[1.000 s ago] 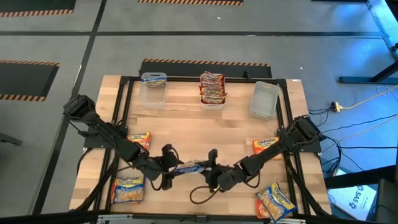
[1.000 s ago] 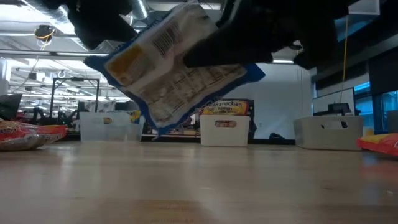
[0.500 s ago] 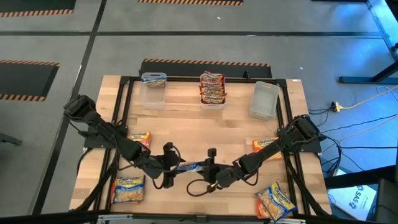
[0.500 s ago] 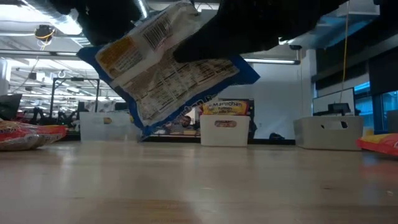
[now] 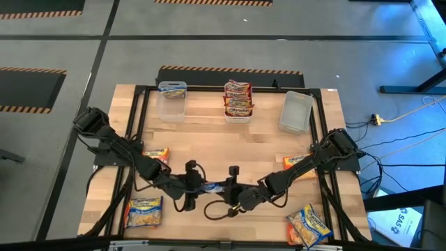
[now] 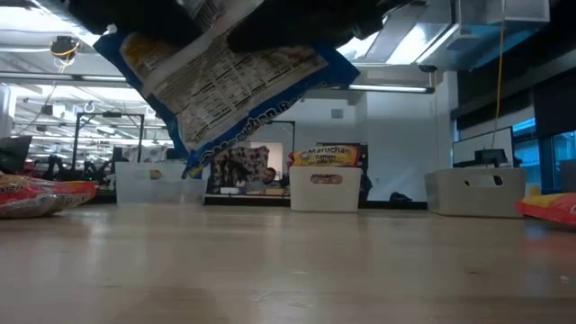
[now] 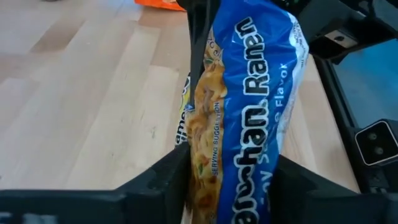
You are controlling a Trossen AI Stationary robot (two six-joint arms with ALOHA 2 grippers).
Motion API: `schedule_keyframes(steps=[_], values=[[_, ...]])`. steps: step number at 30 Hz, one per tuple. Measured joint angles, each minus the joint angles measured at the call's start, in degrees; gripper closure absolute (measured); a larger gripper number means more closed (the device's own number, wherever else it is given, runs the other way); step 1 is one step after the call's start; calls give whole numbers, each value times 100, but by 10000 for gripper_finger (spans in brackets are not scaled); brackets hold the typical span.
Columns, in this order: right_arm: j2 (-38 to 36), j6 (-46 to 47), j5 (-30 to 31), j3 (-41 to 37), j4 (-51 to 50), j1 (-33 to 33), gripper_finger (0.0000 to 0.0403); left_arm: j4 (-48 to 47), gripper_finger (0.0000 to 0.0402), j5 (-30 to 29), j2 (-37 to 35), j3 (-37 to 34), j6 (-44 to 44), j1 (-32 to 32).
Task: Sort Maruchan noodles
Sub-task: Put the blue noodle pack into the transparent bin
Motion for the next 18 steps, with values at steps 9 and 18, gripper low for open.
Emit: schedule_keyframes(steps=[9, 18], values=[[-48, 438, -263, 0, -50, 7, 274, -7, 317, 65, 4, 0, 162, -15], [-1022, 1539, -435, -52, -1877, 457, 187, -222, 317, -655, -358, 4, 798, -463]])
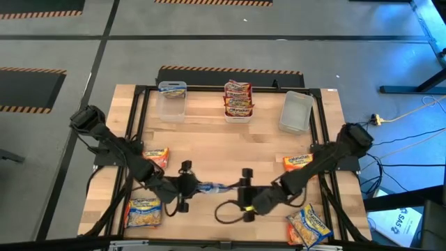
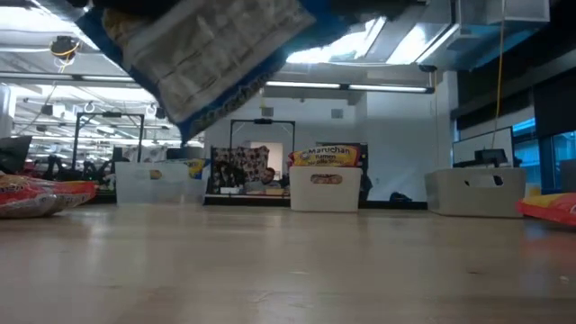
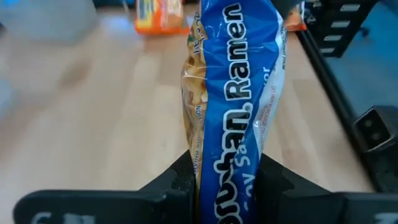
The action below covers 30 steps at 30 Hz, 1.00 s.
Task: Sort Maruchan noodles
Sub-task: Put the blue noodle pack into the transparent bin
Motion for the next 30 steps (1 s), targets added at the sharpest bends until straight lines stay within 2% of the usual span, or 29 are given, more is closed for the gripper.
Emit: schedule_keyframes(steps=[4, 7, 10, 14, 17, 21, 30], values=[[64, 431, 523, -318, 7, 317, 177, 30, 317, -927, 254, 0, 994, -376], [128, 808, 733, -644, 279, 427, 177, 58, 317, -1839, 513, 0, 1995, -601], [126, 1159, 896, -927, 547, 470, 182, 55, 318, -2655, 826, -2, 3188, -763], [117, 1467, 930, -1146, 751, 491, 188, 118, 318, -3436, 1239, 4, 4884, -809], [117, 1589, 920, -1210, 874, 481, 189, 136, 318, -3832, 1511, 4, 6074, -803], [117, 1602, 888, -1216, 995, 442, 189, 204, 318, -4317, 1708, 2, 7095, -796], [94, 1578, 715, -1216, 1185, 208, 189, 463, 317, -4336, 1740, 0, 7360, -798]])
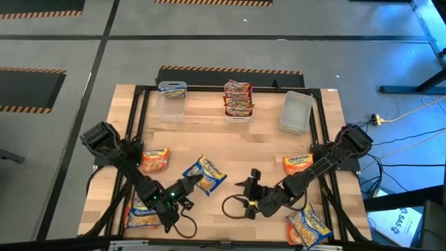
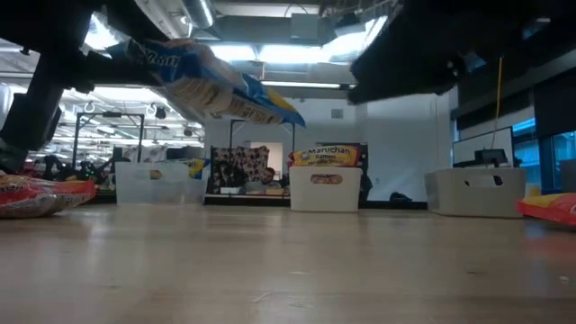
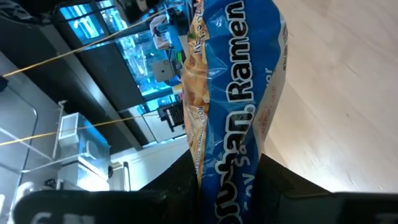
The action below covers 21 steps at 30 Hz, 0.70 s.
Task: Sort Maruchan noodles
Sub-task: Put the blue noodle pack into the transparent bin
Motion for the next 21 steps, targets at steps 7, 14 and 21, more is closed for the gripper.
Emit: schedule_keyframes(steps=[7, 14, 21], values=[[-839, -258, -1107, 2, 280, -731, 189, 882, 317, 9, -2, 0, 1254, -9], [-1416, 324, -3505, 9, 193, -1974, 189, 1123, 317, 87, -6, 260, 1630, -9], [-1060, 879, -5037, -9, 271, -2709, 189, 1112, 317, 103, -6, 478, 1744, 41]])
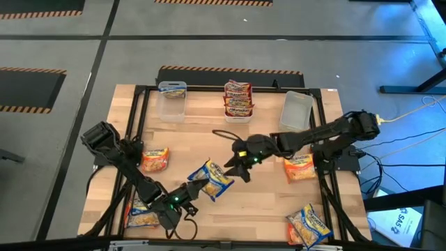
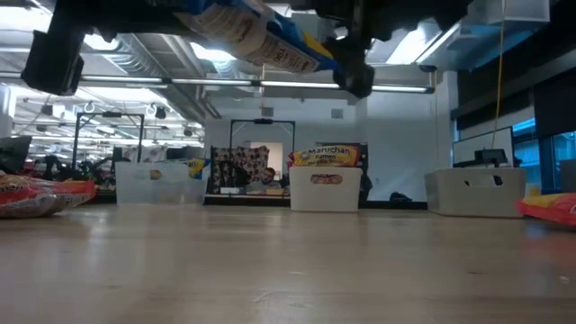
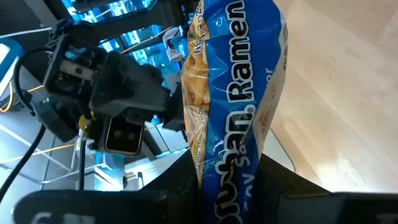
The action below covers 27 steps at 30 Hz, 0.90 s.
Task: Sort Maruchan noodles
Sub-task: Put the blue noodle pack into the transparent bin
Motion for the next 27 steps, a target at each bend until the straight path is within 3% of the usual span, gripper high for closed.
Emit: schedule_keyframes(steps=[5, 16, 27], values=[[259, 58, -667, 8, 611, -52, 189, -2, 317, 47, -2, 51, 7, 30], [463, 175, -344, 11, 504, -60, 189, 75, 317, 105, -2, 178, 184, 16], [647, 353, -803, 9, 1266, -113, 189, 172, 317, 122, -2, 192, 204, 27]])
